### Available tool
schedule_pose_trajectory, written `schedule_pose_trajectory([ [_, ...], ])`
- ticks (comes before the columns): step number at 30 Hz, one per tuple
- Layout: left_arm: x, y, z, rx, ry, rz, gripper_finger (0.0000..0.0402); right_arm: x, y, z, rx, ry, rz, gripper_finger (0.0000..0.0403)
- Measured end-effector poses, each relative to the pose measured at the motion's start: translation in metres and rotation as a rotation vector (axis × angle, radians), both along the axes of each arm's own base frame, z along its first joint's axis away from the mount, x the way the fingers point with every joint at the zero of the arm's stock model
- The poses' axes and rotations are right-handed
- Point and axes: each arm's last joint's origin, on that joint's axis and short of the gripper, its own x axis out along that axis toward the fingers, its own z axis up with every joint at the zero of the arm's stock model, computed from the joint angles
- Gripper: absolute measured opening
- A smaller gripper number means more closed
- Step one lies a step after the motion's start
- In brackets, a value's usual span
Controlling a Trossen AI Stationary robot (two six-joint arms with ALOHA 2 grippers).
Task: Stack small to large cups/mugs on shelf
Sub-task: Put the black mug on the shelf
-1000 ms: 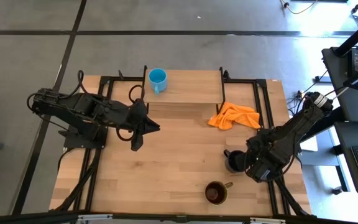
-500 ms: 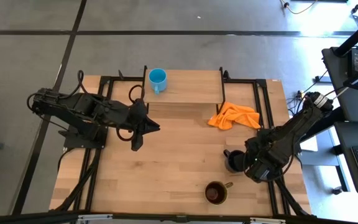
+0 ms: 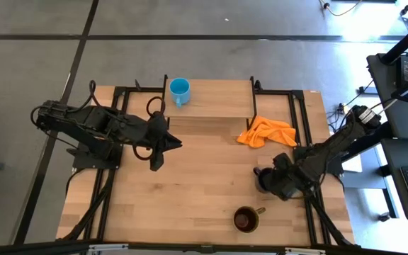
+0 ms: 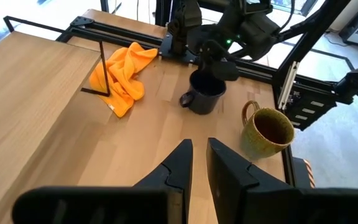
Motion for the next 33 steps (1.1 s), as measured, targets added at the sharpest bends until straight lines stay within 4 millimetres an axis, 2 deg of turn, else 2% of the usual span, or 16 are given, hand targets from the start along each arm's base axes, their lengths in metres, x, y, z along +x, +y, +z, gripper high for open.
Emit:
schedule_pose_trajectory([
  [5, 0.000, 0.000, 0.000, -0.025, -0.002, 0.014, 0.0041, 0.022, -0.018, 0.001, -0.010, -0.027, 0.101, 0.0028],
  [10, 0.000, 0.000, 0.000, -0.041, -0.002, 0.023, 0.0041, 0.056, -0.039, 0.005, -0.007, -0.179, 0.298, 0.0025],
  [16, -0.001, 0.000, -0.001, -0.040, 0.007, 0.024, 0.0041, 0.088, -0.080, 0.014, -0.035, -0.329, 0.546, 0.0024],
  [20, 0.000, 0.000, -0.006, -0.033, 0.056, 0.026, 0.0041, 0.100, -0.109, 0.015, 0.050, -0.416, 0.624, 0.0028],
  [25, 0.010, -0.004, -0.030, -0.079, 0.187, 0.041, 0.0041, 0.107, -0.127, -0.003, 0.170, -0.377, 0.599, 0.0031],
  [28, 0.019, -0.007, -0.049, -0.111, 0.232, 0.051, 0.0041, 0.113, -0.127, -0.013, 0.187, -0.360, 0.602, 0.0033],
  [33, 0.030, -0.010, -0.075, -0.143, 0.233, 0.078, 0.0041, 0.124, -0.127, -0.017, 0.191, -0.420, 0.613, 0.0034],
])
